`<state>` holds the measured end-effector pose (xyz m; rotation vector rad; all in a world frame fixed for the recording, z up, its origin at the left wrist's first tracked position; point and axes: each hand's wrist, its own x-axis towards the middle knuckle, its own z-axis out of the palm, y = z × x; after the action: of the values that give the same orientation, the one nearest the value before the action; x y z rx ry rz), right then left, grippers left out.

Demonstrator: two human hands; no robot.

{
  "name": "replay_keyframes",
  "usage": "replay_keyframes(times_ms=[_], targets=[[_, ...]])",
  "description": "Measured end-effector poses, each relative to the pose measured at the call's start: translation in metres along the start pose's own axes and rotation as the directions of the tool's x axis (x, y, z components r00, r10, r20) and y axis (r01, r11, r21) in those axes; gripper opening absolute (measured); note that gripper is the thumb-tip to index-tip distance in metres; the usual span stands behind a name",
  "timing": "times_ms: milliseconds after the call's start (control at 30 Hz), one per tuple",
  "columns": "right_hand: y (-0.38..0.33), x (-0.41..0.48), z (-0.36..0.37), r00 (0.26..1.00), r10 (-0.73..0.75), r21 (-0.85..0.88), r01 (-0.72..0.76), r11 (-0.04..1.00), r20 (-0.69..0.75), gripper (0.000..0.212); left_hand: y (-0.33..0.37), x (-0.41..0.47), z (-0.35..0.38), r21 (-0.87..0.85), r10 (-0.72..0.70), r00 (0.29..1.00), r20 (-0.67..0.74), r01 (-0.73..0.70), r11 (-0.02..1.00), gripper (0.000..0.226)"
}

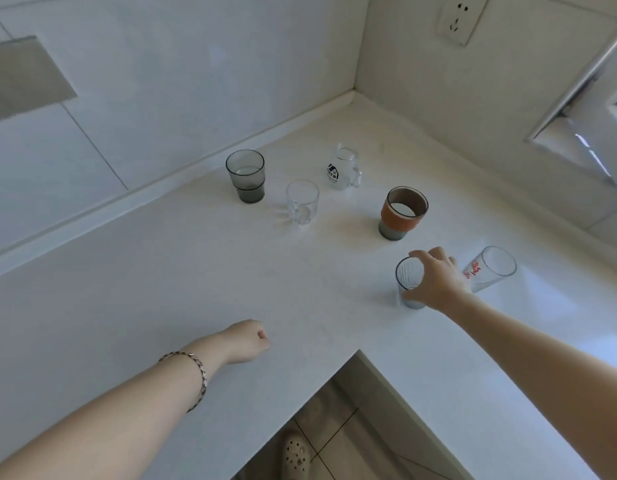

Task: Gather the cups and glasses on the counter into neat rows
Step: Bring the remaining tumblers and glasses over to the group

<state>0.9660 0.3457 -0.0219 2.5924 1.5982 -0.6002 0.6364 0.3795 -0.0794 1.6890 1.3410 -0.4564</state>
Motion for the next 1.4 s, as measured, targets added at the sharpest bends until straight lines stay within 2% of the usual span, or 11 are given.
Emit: replay_keyframes(times_ms=[200,433,600,733,933,1067,1200,1400], targets=[[-0.100,-0.024,0.023,0.954,-0.292,-0.004,0.293,0.956,0.069,0.079,-0.070,-0.042,-0.006,-0.062,-0.072,0.994,-0.088,0.067,0.996,0.031],[-0.266,-0.097,0.073,0.776,-0.600,-0.069,0.621,0.781,0.194,0.080,-0.200,-0.137,0.007,-0.312,-0.241,0.949,-0.204,0.171,0.935,0.034],[-0.376,-0.188,0.123,0.648,-0.715,-0.081,0.753,0.653,0.264,0.080,-0.316,-0.228,0.039,-0.455,-0.375,0.901,-0.217,0.247,0.856,0.032],[-0.457,-0.271,0.168,0.568,-0.759,-0.041,0.808,0.588,0.319,0.081,-0.412,-0.303,0.069,-0.541,-0.476,0.852,-0.215,0.302,0.785,0.029],[-0.561,-0.377,0.230,0.449,-0.818,0.011,0.874,0.485,0.360,0.083,-0.512,-0.384,0.110,-0.630,-0.584,0.790,-0.184,0.361,0.688,0.030],[-0.615,-0.420,0.261,0.418,-0.836,0.026,0.890,0.455,0.355,0.083,-0.550,-0.410,0.128,-0.694,-0.631,0.758,-0.167,0.365,0.621,0.021],[-0.649,-0.437,0.284,0.453,-0.810,-0.020,0.876,0.481,0.371,0.082,-0.567,-0.418,0.139,-0.741,-0.639,0.754,-0.149,0.343,0.578,0.016],[-0.667,-0.441,0.301,0.477,-0.801,-0.024,0.863,0.504,0.362,0.084,-0.575,-0.413,0.139,-0.738,-0.592,0.789,-0.166,0.298,0.605,0.025]])
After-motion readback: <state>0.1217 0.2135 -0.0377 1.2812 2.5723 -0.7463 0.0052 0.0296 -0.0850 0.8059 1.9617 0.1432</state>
